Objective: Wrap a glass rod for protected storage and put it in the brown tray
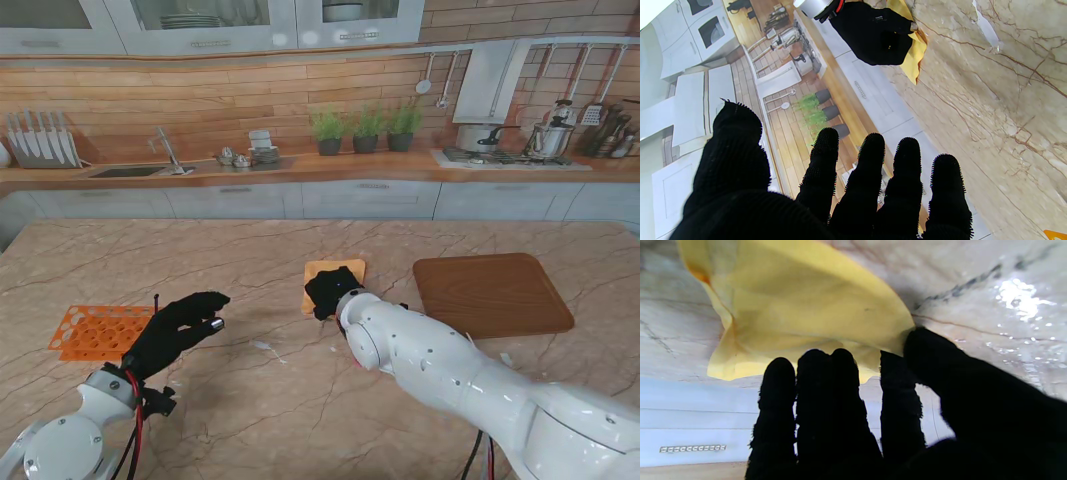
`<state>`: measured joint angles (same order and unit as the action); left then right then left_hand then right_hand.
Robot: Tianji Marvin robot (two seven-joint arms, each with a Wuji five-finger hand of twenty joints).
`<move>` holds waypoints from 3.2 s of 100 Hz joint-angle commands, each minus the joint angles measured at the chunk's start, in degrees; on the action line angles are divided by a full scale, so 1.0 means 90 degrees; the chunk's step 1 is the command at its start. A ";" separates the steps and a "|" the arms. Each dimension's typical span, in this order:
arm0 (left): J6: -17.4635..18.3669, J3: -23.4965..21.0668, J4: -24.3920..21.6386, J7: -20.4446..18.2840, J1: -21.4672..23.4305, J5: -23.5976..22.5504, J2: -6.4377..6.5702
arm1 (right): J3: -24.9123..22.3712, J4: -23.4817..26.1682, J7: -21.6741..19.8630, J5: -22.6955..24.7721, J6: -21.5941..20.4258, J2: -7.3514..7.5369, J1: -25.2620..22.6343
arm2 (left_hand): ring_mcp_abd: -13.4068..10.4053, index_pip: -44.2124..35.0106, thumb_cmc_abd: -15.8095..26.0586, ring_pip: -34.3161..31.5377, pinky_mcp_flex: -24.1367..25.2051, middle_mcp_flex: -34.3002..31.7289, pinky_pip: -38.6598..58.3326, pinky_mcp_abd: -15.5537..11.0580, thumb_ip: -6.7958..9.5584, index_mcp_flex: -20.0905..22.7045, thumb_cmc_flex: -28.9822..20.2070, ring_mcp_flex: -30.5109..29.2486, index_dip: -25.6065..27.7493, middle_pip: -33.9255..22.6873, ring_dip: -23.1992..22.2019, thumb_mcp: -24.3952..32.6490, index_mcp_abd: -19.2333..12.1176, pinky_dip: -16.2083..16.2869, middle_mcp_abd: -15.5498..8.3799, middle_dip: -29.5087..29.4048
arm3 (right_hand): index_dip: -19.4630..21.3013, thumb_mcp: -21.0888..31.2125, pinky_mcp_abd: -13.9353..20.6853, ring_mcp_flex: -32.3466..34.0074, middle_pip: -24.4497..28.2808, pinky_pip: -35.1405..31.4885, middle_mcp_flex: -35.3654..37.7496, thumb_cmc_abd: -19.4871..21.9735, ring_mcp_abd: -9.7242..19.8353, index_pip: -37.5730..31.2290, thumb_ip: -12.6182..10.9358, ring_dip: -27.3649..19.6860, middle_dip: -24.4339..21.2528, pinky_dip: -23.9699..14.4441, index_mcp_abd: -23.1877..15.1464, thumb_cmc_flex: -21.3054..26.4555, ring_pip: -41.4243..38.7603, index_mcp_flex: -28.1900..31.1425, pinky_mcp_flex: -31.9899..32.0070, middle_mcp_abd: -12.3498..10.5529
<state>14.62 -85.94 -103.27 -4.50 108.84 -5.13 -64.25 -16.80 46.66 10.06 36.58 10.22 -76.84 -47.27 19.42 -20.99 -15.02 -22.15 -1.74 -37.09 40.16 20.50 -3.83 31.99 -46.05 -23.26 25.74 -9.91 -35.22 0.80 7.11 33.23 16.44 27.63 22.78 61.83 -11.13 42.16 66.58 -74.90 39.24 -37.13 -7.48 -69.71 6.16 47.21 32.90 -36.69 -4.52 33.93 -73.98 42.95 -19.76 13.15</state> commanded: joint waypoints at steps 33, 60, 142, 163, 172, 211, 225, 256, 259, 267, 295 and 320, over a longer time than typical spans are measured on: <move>-0.0018 0.0006 -0.0050 -0.0039 0.0075 -0.0018 -0.0018 | -0.0679 0.1396 -0.0344 -0.0002 -0.0129 0.0501 -0.0650 | -0.0044 0.0028 0.0192 -0.0081 0.0068 -0.0038 0.0121 0.0015 0.0196 0.0130 -0.0159 0.0013 -0.0024 -0.0109 -0.0030 -0.0138 -0.0105 0.0054 -0.0100 0.0061 | -0.0431 0.0200 -0.0105 0.0045 0.0217 -0.0302 0.0192 -0.0119 -0.0070 0.0712 -0.0210 -0.0015 -0.0080 0.0063 -0.0528 0.0303 -0.0222 0.0327 0.0119 0.0208; -0.0017 -0.0001 -0.0085 -0.0031 0.0119 -0.0011 -0.0021 | -0.0753 0.1851 -0.0704 -0.0192 -0.0296 0.0609 -0.0826 | -0.0028 0.0026 0.0202 -0.0088 0.0064 -0.0053 0.0124 0.0020 0.0193 0.0151 -0.0152 0.0001 -0.0023 -0.0108 -0.0031 -0.0146 -0.0095 0.0047 -0.0085 0.0061 | -0.0392 0.0221 -0.0158 0.0022 0.0145 -0.0268 0.0221 -0.0169 -0.0173 0.0796 -0.0158 0.0003 -0.0082 0.0022 -0.0448 0.0347 -0.0199 0.0410 0.0180 0.0299; -0.0039 -0.0030 -0.0122 -0.0114 0.0178 -0.0011 -0.0002 | -0.0824 0.3207 -0.1670 -0.0290 0.0424 0.0991 -0.1386 | -0.0025 0.0040 0.0205 -0.0082 0.0061 -0.0047 0.0129 0.0011 0.0193 0.0147 -0.0171 0.0010 -0.0024 -0.0100 -0.0024 -0.0150 -0.0099 0.0036 -0.0077 0.0061 | -0.0342 0.0162 -0.0122 0.0000 -0.0080 -0.0143 0.0252 -0.0188 -0.0239 0.1024 -0.0119 0.0032 -0.0029 -0.0058 -0.0384 0.0354 -0.0075 0.0475 0.0251 0.0318; -0.0047 -0.0031 -0.0129 -0.0116 0.0191 -0.0011 -0.0002 | -0.0800 0.3128 -0.1538 -0.0443 0.0416 0.0879 -0.1354 | -0.0032 0.0047 0.0202 -0.0082 0.0065 -0.0049 0.0127 0.0019 0.0194 0.0153 -0.0175 0.0012 -0.0026 -0.0093 -0.0024 -0.0149 -0.0095 0.0035 -0.0082 0.0059 | -0.0297 0.0144 -0.0122 0.0002 -0.0104 -0.0132 0.0257 -0.0141 -0.0239 0.1023 -0.0116 0.0046 0.0002 -0.0080 -0.0445 0.0335 -0.0067 0.0422 0.0249 0.0317; -0.0051 -0.0037 -0.0132 -0.0125 0.0202 -0.0022 0.0001 | -0.0752 0.3090 -0.1545 -0.0491 0.0435 0.0849 -0.1311 | -0.0037 0.0048 0.0207 -0.0077 0.0068 -0.0042 0.0125 0.0014 0.0196 0.0147 -0.0181 0.0020 -0.0026 -0.0090 -0.0021 -0.0145 -0.0089 0.0034 -0.0077 0.0059 | -0.0272 0.0114 -0.0101 -0.0064 -0.0161 -0.0105 0.0163 -0.0243 -0.0236 0.1085 -0.0141 0.0042 0.0036 -0.0096 -0.0460 0.0206 -0.0003 0.0220 0.0276 0.0324; -0.0041 -0.0078 -0.0169 -0.0103 0.0260 -0.0062 -0.0001 | -0.0917 0.3535 -0.1767 -0.0178 0.0733 0.1056 -0.1464 | -0.0034 0.0055 0.0206 -0.0067 0.0068 -0.0049 0.0115 0.0014 0.0196 0.0154 -0.0188 0.0019 -0.0026 -0.0084 -0.0016 -0.0146 -0.0089 0.0030 -0.0081 0.0058 | 0.1093 -0.1373 0.0057 -0.0834 -0.0548 0.0325 -0.0795 -0.0266 -0.0112 0.2857 -0.0326 0.0101 0.0457 -0.0328 0.0086 -0.1043 0.0439 -0.1017 0.0676 0.0344; -0.0030 -0.0084 -0.0205 -0.0107 0.0297 -0.0095 0.0005 | -0.1262 0.3755 -0.1545 -0.0119 0.0721 0.1075 -0.1717 | -0.0010 0.0058 0.0188 -0.0060 0.0075 -0.0054 0.0103 0.0020 0.0196 0.0170 -0.0204 0.0022 -0.0027 -0.0078 -0.0012 -0.0145 -0.0090 0.0027 -0.0057 0.0054 | 0.1094 -0.1839 0.0052 -0.0861 -0.0576 0.0341 -0.0843 0.0057 -0.0136 0.2875 -0.0375 0.0089 0.0447 -0.0342 0.0114 -0.1245 0.0459 -0.1085 0.0710 0.0371; 0.0031 -0.0110 -0.0337 0.0056 0.0431 -0.0548 0.0008 | -0.2897 0.4754 -0.1191 -0.0583 0.0168 0.1215 -0.2974 | -0.0066 0.0122 0.0191 0.0000 0.0080 0.0004 0.0037 -0.0010 0.0193 0.0082 -0.0198 0.0047 -0.0051 -0.0015 0.0014 -0.0156 -0.0127 0.0006 -0.0105 0.0023 | 0.0986 -0.1987 -0.0070 -0.1154 -0.1394 0.1210 -0.1233 0.0243 -0.0055 0.3093 -0.0465 -0.0686 -0.0152 0.0005 0.0143 -0.1222 0.1890 -0.2033 0.0974 0.0104; 0.0027 -0.0103 -0.0355 0.0104 0.0447 -0.0581 0.0000 | -0.3100 0.4913 -0.1250 -0.0715 0.0091 0.1249 -0.3136 | -0.0063 0.0123 0.0172 -0.0003 0.0083 0.0013 0.0036 -0.0018 0.0196 0.0069 -0.0218 0.0050 -0.0050 -0.0014 0.0011 -0.0149 -0.0123 0.0009 -0.0093 0.0024 | 0.0946 -0.2003 -0.0092 -0.1221 -0.1552 0.1435 -0.1308 0.0260 -0.0046 0.3141 -0.0461 -0.0812 -0.0264 0.0071 0.0144 -0.1218 0.2153 -0.2175 0.1067 0.0064; 0.0007 -0.0108 -0.0431 0.0183 0.0530 -0.0714 -0.0008 | -0.3611 0.5383 -0.1532 -0.1115 -0.0017 0.1341 -0.3610 | -0.0072 0.0116 0.0157 -0.0012 0.0078 0.0024 0.0040 -0.0017 0.0197 0.0045 -0.0217 0.0050 -0.0046 -0.0018 0.0003 -0.0149 -0.0125 0.0018 -0.0112 0.0030 | 0.0864 -0.2073 -0.0110 -0.1323 -0.1963 0.2040 -0.1457 0.0333 -0.0030 0.3258 -0.0455 -0.1116 -0.0551 0.0226 0.0145 -0.1238 0.2837 -0.2490 0.1218 -0.0013; 0.0016 -0.0023 -0.0606 0.0640 0.0717 -0.1431 -0.0048 | -0.4912 0.6273 -0.1227 -0.1953 -0.1372 0.1356 -0.5068 | -0.0118 0.0016 -0.0112 -0.0053 0.0031 0.0056 0.0055 -0.0017 0.0223 -0.0041 -0.0357 0.0009 0.0002 -0.0089 -0.0017 -0.0097 -0.0161 0.0043 -0.0196 0.0070 | 0.0863 -0.2338 0.0080 -0.1332 -0.2575 0.2799 -0.1461 0.0293 0.0065 0.3246 -0.0414 -0.1501 -0.0962 0.0189 0.0002 -0.1204 0.3926 -0.2494 0.1030 -0.0200; 0.0121 0.0140 -0.0652 0.0716 0.0714 -0.1458 -0.0051 | -0.5783 0.6746 -0.1438 -0.2359 -0.2474 0.1443 -0.5711 | -0.0148 -0.0078 -0.0151 -0.0075 0.0035 0.0109 0.0087 -0.0031 0.0227 -0.0101 -0.0362 0.0002 0.0029 -0.0185 -0.0024 -0.0055 -0.0183 0.0068 -0.0227 0.0092 | 0.0904 -0.2570 0.0122 -0.1240 -0.2798 0.3114 -0.1353 0.0289 0.0193 0.3261 -0.0427 -0.1585 -0.1035 0.0075 -0.0196 -0.1296 0.4261 -0.2440 0.0883 -0.0374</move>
<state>15.23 -85.35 -108.80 1.28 114.81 -16.54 -64.29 -68.26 106.12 -3.15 15.61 -11.20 -64.61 -98.11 19.42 -20.99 -14.60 -22.62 -1.57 -36.99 40.22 20.53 -3.82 32.03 -48.21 -23.26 25.74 -10.45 -35.23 0.81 7.11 33.23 16.34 27.66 30.30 40.63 -12.09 31.96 42.31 -48.36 26.81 -35.06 -7.67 -40.13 3.64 33.77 24.15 -35.23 -4.32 23.95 -37.00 20.90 -11.17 11.71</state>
